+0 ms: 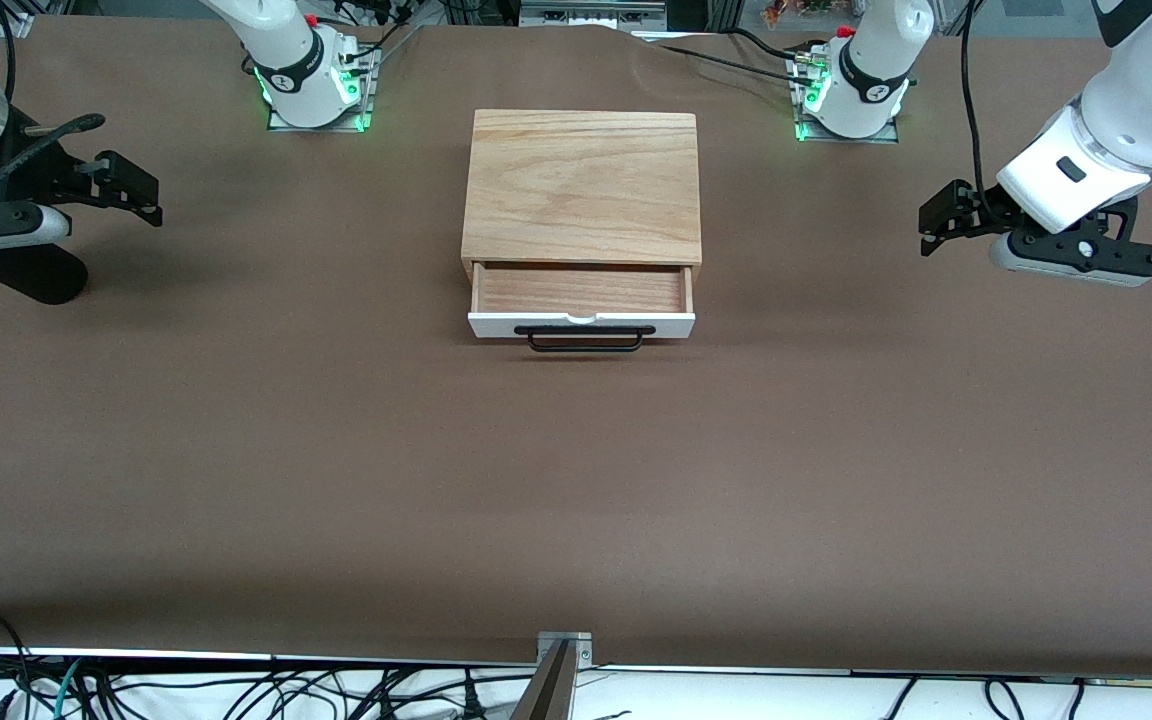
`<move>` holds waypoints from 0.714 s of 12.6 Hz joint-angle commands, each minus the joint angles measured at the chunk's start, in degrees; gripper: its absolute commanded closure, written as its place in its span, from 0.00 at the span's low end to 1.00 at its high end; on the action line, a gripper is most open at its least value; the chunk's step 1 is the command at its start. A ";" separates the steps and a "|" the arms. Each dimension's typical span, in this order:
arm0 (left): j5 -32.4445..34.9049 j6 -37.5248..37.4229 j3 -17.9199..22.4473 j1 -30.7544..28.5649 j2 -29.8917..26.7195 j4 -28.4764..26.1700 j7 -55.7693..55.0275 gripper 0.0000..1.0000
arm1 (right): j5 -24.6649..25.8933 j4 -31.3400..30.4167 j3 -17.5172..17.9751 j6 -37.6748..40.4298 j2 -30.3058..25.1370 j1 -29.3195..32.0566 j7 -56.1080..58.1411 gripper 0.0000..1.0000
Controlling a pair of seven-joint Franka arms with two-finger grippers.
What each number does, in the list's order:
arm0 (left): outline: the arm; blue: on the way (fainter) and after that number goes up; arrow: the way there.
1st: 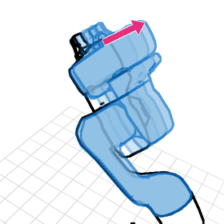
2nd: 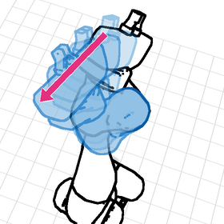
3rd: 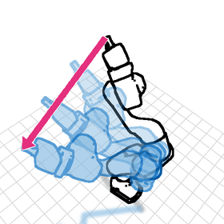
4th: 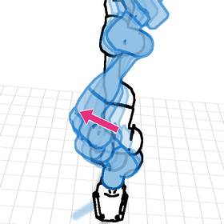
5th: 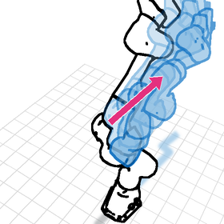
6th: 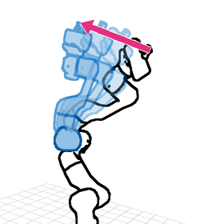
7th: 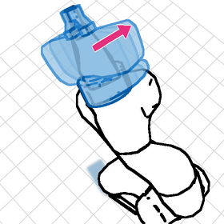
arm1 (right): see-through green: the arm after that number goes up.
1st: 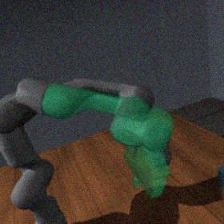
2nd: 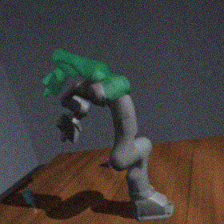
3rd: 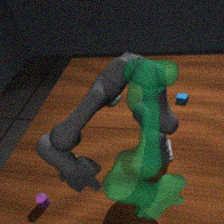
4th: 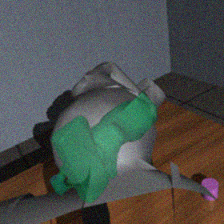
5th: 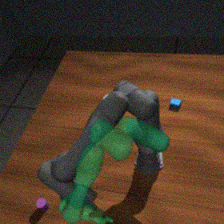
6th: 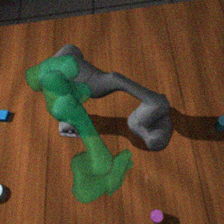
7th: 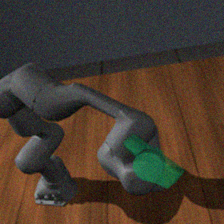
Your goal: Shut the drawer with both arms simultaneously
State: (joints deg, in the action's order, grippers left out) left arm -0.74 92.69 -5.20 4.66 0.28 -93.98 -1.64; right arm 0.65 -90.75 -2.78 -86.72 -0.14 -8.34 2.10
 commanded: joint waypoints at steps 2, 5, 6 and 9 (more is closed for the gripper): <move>-0.49 -1.29 -0.07 0.00 0.69 1.78 0.32 0.00 | 0.14 -0.22 0.23 0.67 -0.22 0.26 -0.87 0.00; -0.40 -1.29 -0.07 0.00 0.69 1.78 0.23 0.00 | 0.06 0.31 0.40 0.68 0.05 -0.18 -0.87 0.00; -0.40 -1.29 -0.07 0.00 0.69 1.78 0.32 0.00 | 0.06 0.31 0.40 0.68 0.05 -0.18 -0.96 0.00; -0.40 -1.29 -0.07 0.00 0.69 1.78 0.23 0.00 | -0.56 0.31 0.05 0.68 0.14 0.26 -0.96 0.00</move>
